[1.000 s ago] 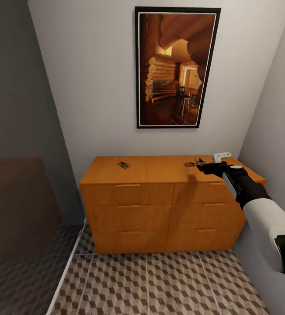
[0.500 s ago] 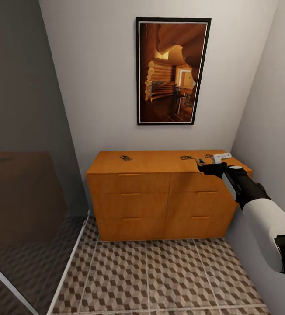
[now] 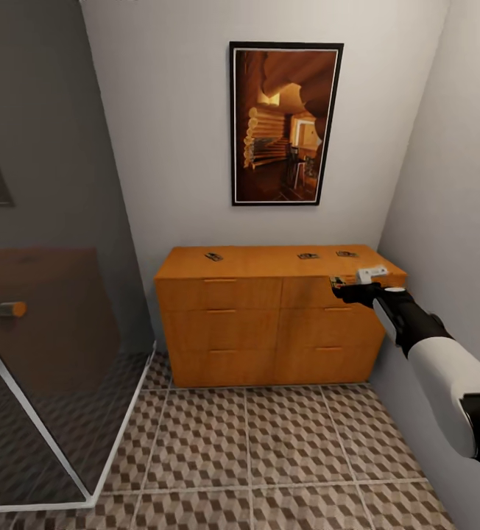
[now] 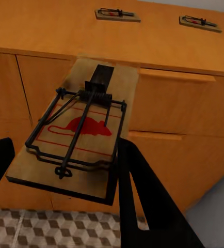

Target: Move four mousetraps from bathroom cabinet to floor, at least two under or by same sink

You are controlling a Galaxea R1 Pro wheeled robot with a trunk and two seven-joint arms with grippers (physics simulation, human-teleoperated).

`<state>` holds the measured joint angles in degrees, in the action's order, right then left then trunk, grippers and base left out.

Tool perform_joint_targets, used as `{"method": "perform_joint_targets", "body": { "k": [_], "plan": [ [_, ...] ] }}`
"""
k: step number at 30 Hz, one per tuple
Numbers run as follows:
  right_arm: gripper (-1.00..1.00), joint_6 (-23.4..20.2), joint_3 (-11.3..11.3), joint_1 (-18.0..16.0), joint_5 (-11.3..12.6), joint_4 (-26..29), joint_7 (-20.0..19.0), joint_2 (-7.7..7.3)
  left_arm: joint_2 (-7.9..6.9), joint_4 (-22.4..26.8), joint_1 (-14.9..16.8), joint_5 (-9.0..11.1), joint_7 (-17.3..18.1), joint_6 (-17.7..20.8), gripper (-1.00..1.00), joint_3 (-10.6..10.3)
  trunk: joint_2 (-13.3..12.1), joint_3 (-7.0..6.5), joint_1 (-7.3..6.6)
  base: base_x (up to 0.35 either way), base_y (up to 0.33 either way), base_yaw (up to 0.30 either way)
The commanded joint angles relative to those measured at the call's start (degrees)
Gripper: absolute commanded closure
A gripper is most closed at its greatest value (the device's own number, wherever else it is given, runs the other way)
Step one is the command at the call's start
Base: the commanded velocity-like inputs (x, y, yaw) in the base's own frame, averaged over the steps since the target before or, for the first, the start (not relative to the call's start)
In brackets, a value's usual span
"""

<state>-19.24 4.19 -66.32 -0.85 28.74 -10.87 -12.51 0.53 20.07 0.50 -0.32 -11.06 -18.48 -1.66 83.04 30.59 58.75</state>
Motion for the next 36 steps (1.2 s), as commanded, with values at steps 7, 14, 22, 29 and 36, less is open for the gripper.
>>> {"method": "perform_joint_targets", "body": {
  "k": [7, 14, 22, 29, 36],
  "plan": [
    [1.0, 8.3, 0.2, 0.0, 0.0, -9.3, -0.1, 0.0, 0.0, 0.0, 0.0, 0.0, -0.4, -0.2, -1.0, -0.2, 0.0, 0.06, -0.03, -0.06, 0.0, 0.0],
    [1.0, 18.8, 0.3, 0.0, 0.1, -21.3, -0.4, 0.05, 0.0, 0.0, 0.0, 0.0, -0.4, -0.2, -1.0, -0.2, 0.0, 0.06, -0.03, -0.004, 0.0, 0.0],
    [1.0, 29.9, 0.4, 8.1, 0.2, -27.5, -0.6, 1.18, 0.0, 0.0, 0.0, 0.0, -0.4, -0.2, -1.0, -0.2, 0.0, 0.06, -0.03, 0.0, 0.0, 0.0],
    [1.0, 38.9, 0.4, 17.3, 0.2, -27.8, -0.6, 2.75, 0.0, 0.0, 0.0, 0.0, -0.4, -0.2, -1.0, -0.2, 0.0, 0.06, -0.03, 0.0, 0.0, 0.0],
    [1.0, 46.7, 0.3, 27.2, 0.2, -27.8, -0.5, 3.97, 0.0, 0.1, 0.0, 0.0, -0.4, -0.2, -1.0, -0.2, 0.0, 0.06, -0.03, 0.0, 0.0, 0.0]
  ]
}}
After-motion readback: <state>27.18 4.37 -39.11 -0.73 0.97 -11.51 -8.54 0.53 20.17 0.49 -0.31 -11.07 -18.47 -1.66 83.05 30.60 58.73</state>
